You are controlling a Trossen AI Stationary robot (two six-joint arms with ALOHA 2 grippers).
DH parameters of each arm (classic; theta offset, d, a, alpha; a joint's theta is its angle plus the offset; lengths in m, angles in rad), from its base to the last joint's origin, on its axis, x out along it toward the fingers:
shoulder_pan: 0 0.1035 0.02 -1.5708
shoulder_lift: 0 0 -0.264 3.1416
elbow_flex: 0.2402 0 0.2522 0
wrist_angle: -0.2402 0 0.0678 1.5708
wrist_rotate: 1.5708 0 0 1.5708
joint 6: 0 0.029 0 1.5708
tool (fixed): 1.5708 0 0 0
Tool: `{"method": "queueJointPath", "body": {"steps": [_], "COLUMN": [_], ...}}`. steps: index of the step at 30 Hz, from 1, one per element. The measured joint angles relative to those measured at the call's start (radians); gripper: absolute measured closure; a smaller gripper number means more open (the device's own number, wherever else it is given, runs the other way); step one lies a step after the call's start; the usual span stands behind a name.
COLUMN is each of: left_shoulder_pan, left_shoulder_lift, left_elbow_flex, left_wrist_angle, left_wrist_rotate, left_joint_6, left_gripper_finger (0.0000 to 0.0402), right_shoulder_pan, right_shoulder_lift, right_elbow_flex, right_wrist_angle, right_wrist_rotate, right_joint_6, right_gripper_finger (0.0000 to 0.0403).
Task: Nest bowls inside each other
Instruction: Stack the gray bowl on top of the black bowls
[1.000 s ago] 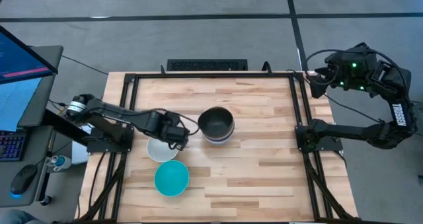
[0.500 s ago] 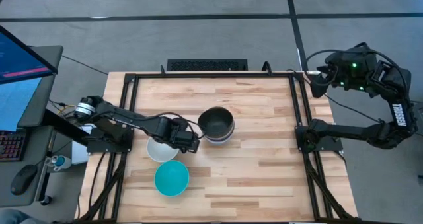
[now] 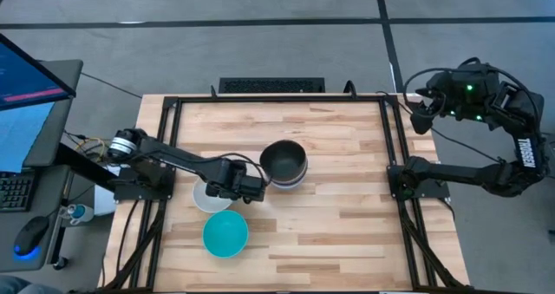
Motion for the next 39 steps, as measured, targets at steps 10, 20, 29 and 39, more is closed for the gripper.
{"method": "queueJointPath", "body": {"steps": [10, 20, 29, 39], "left_shoulder_pan": [-0.010, -0.010, -0.007, -0.010], "left_shoulder_lift": [0.067, 0.072, 0.071, 0.071], "left_elbow_flex": [0.093, 0.134, 0.039, -0.046], "left_wrist_angle": [-0.047, -0.339, -0.300, -0.274], "left_wrist_rotate": [-0.002, -0.010, 0.030, -0.007], "left_joint_6": [0.003, 0.036, 0.062, 0.090], "left_gripper_finger": [0.0209, 0.0222, 0.0219, 0.0282], "right_shoulder_pan": [0.019, 0.019, 0.019, 0.019], "right_shoulder_lift": [-0.032, -0.042, -0.041, -0.041], "right_elbow_flex": [0.000, 0.000, 0.000, 0.000], "right_wrist_angle": [-0.002, -0.008, -0.008, -0.008], "right_wrist_rotate": [-0.012, -0.014, -0.014, -0.014], "right_joint_6": [0.021, 0.040, 0.048, 0.049], "right_gripper_finger": [0.0152, 0.0152, 0.0152, 0.0152]}}
